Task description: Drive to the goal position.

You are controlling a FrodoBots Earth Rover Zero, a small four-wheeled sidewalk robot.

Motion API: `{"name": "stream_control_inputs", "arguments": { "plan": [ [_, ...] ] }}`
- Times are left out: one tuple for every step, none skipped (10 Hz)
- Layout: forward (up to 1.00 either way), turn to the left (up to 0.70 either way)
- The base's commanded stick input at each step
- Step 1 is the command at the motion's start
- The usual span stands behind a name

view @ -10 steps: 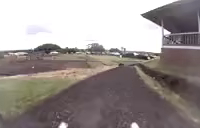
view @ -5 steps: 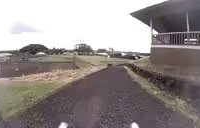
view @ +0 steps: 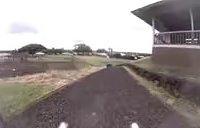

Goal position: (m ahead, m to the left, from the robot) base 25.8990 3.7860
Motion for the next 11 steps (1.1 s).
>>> {"name": "stream_control_inputs", "arguments": {
  "plan": [
    [0.85, -0.08],
    [0.85, -0.27],
    [0.85, -0.27],
    [0.85, -0.27],
    [0.85, -0.27],
    [0.85, -0.27],
    [0.85, -0.27],
    [0.85, -0.27],
    [0.85, -0.25],
    [0.85, -0.13],
    [0.85, -0.01]
  ]
}}
